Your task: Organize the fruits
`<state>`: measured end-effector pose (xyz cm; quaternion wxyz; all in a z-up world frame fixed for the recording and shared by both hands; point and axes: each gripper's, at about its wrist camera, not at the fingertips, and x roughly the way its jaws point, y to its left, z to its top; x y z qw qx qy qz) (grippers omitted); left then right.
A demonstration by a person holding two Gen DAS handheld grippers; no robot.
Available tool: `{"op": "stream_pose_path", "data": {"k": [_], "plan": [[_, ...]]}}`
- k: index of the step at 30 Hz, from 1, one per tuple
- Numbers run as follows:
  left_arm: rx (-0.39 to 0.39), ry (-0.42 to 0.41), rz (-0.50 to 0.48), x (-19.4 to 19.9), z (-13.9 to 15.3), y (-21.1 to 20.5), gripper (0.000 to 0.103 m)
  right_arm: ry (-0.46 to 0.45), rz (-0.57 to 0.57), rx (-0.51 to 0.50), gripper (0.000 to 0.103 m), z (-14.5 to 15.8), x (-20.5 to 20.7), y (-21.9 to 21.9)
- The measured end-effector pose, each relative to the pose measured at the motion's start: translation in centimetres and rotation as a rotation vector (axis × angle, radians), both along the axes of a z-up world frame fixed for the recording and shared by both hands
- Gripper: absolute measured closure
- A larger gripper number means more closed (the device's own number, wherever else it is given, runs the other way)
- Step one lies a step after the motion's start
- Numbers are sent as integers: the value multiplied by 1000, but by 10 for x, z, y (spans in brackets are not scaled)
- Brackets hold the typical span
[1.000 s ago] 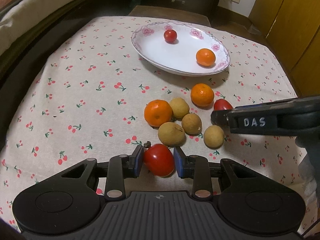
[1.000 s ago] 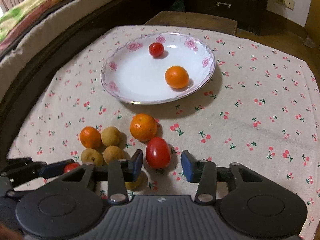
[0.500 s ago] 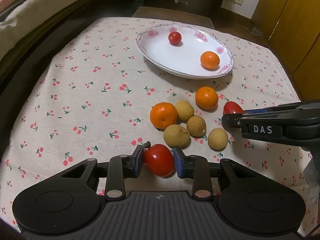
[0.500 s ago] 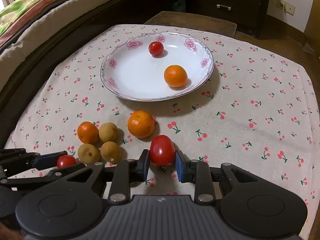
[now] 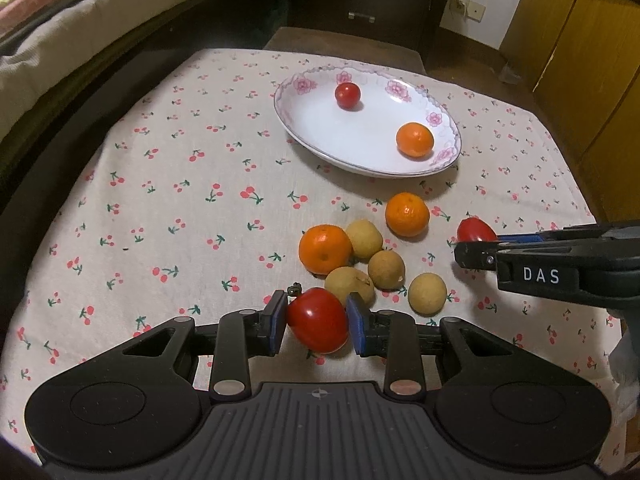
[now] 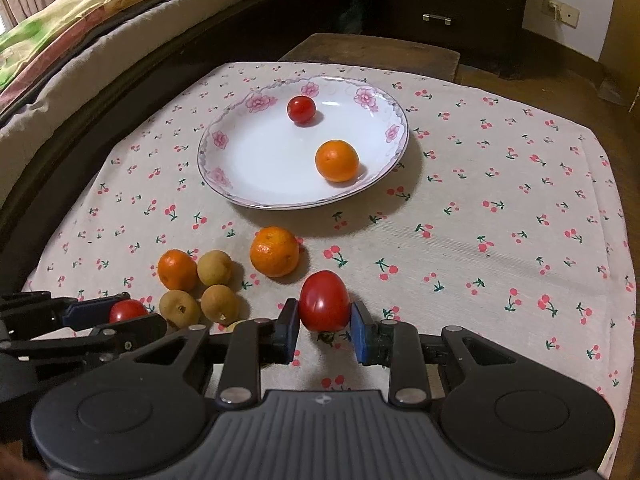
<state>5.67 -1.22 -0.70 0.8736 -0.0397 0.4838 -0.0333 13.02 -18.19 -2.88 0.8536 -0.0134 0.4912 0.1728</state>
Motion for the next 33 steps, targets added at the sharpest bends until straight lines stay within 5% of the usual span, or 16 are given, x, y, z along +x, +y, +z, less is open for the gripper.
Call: {"op": "stream_pose_path", "data": {"k": [33], "plan": [[-9, -24, -7, 7, 10, -1, 63, -10, 3, 9, 74, 5, -2, 1]]}}
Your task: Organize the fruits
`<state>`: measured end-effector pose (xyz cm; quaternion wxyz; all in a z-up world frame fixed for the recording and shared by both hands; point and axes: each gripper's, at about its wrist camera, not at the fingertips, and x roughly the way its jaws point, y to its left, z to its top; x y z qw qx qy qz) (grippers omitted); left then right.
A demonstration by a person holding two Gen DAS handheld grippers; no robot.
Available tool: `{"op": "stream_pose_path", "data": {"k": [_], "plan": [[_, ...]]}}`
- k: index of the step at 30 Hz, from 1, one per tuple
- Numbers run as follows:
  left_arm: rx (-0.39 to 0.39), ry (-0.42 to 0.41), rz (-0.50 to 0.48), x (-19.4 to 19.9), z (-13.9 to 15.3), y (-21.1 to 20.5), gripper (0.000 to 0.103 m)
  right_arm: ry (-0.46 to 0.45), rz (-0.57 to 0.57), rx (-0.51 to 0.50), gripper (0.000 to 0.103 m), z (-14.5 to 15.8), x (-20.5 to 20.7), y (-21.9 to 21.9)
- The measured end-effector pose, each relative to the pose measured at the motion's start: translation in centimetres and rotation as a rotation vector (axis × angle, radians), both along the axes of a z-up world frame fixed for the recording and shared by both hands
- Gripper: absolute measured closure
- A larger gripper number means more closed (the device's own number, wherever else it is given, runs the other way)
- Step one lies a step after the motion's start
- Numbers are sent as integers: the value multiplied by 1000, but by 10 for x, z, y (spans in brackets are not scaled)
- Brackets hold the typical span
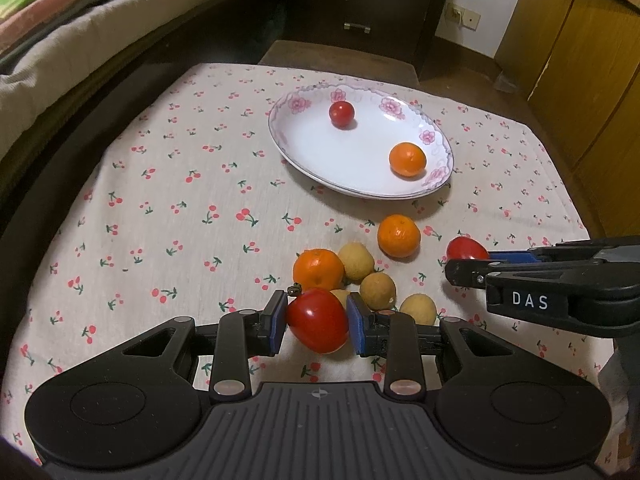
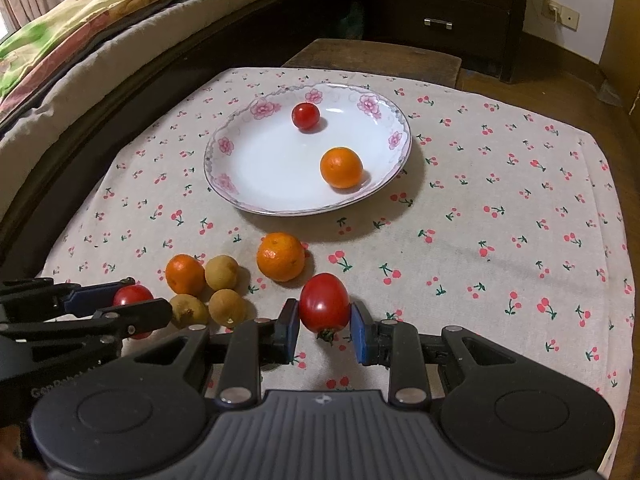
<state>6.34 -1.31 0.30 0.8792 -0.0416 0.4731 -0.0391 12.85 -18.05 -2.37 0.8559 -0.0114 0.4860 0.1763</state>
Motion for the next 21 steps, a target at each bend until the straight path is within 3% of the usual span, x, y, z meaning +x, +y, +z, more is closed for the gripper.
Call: {"op": "stream_pose_path", "data": {"k": [21], "plan": [[2, -22, -12, 11, 8, -4, 63, -7, 10, 10, 74, 3, 3, 5]]}}
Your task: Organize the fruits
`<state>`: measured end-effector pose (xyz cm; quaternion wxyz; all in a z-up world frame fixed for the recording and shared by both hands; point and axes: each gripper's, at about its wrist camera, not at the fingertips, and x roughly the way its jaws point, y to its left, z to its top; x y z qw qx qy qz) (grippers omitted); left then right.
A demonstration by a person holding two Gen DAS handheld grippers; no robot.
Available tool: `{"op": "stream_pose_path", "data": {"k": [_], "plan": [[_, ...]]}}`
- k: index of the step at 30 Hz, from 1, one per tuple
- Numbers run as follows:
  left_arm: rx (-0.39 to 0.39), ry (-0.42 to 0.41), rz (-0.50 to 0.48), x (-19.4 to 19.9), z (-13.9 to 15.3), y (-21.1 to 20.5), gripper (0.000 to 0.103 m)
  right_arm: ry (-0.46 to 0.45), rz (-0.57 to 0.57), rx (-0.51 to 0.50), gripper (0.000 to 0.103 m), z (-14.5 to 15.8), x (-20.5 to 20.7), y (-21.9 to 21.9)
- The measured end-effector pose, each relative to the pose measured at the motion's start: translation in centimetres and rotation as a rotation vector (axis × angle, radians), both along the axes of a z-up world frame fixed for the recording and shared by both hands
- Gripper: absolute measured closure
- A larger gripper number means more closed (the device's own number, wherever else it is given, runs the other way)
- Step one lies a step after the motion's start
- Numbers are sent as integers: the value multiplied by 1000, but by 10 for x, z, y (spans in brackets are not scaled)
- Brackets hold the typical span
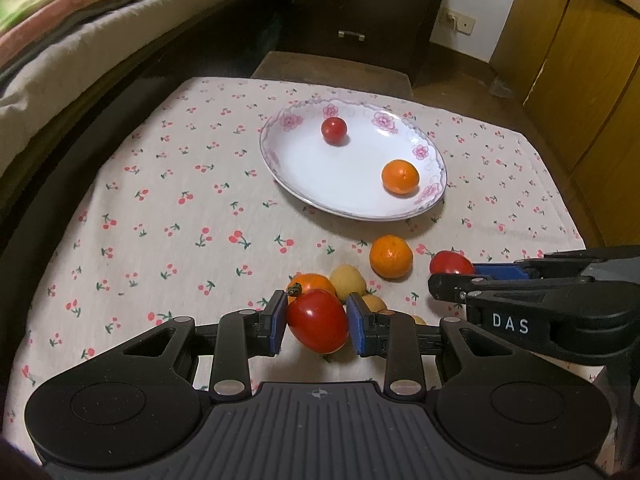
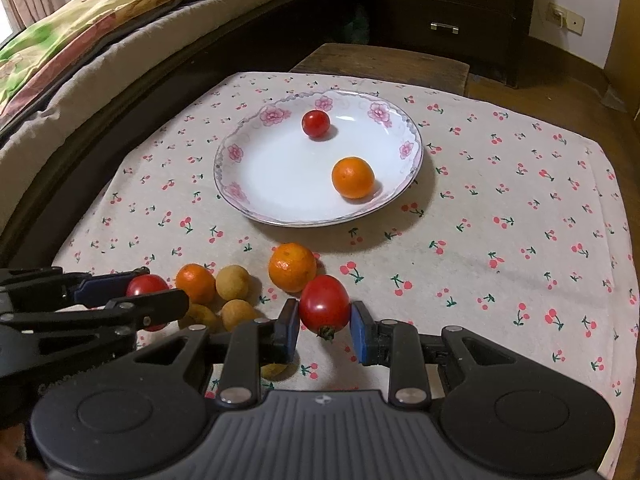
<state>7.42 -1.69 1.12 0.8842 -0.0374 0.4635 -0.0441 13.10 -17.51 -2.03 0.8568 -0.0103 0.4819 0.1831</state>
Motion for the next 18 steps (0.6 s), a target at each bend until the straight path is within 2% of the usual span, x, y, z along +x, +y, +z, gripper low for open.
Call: {"op": "stream_pose_path", "data": {"k": [18], "plan": [[-2, -14, -8, 11, 6, 0, 63, -7, 0, 12, 74, 4, 6, 4]]}}
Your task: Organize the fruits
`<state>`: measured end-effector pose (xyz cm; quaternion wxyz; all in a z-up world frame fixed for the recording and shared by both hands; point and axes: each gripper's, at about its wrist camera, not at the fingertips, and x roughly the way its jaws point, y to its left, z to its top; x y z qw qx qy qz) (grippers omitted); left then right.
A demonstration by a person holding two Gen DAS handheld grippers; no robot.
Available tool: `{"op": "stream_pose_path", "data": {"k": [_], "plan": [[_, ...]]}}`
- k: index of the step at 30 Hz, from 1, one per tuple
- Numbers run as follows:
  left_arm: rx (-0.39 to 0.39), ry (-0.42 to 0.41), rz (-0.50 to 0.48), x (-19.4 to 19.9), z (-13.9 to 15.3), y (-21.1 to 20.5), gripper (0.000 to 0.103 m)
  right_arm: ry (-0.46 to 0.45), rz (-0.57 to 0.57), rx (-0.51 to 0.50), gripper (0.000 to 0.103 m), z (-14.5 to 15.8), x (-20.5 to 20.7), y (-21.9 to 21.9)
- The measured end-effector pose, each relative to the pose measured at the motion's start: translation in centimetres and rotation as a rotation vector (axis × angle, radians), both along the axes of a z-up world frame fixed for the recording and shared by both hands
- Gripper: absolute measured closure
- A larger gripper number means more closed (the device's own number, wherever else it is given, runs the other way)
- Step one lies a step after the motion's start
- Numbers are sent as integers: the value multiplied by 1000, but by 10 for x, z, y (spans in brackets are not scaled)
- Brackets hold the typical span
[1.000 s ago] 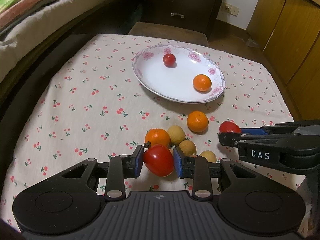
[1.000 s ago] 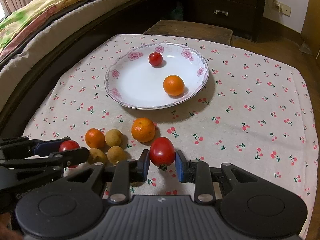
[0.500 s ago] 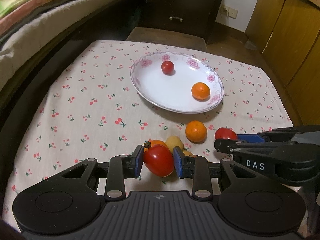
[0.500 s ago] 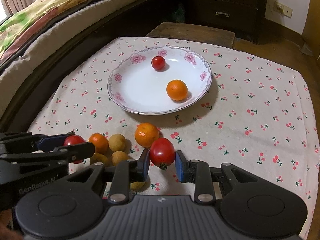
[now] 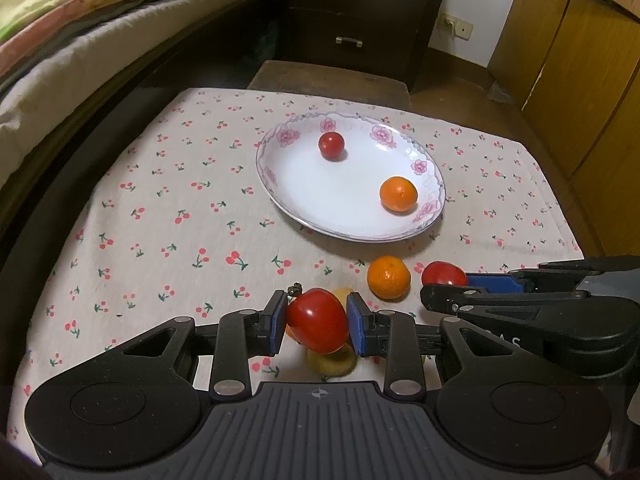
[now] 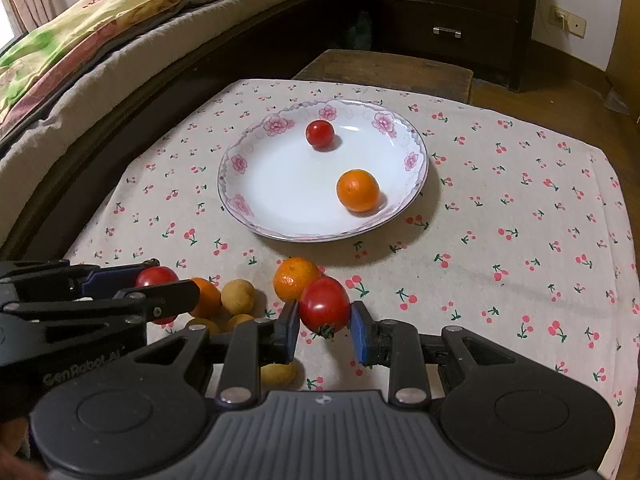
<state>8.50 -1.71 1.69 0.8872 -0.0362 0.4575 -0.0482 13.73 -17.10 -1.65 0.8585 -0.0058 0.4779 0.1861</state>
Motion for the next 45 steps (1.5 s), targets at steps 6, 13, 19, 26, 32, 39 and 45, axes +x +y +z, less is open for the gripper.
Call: {"op": "stream_pose_path", "data": {"k": [6, 13, 19, 26, 32, 39, 45], "plan": [[3, -9, -6, 5, 3, -2, 63, -3, -3, 9, 74, 3, 4, 1], [-2, -8, -10, 10, 3, -2, 63, -3, -8, 15, 74, 3, 8, 1], [-10, -10, -10, 15, 6, -1, 66, -4, -13, 23, 74, 4, 11, 0], [-11, 2, -25, 18, 3, -3, 66, -4, -25, 33, 74, 4, 17, -2], [-21, 30, -50, 16, -3, -5, 66, 22, -38, 16, 74, -3, 17, -6], [-21, 69, -48, 11, -15, -2, 66, 28, -33, 13, 74, -5, 15, -5], [-32, 67, -34, 9, -13, 4, 66, 31, -31, 14, 74, -5, 14, -7]]}}
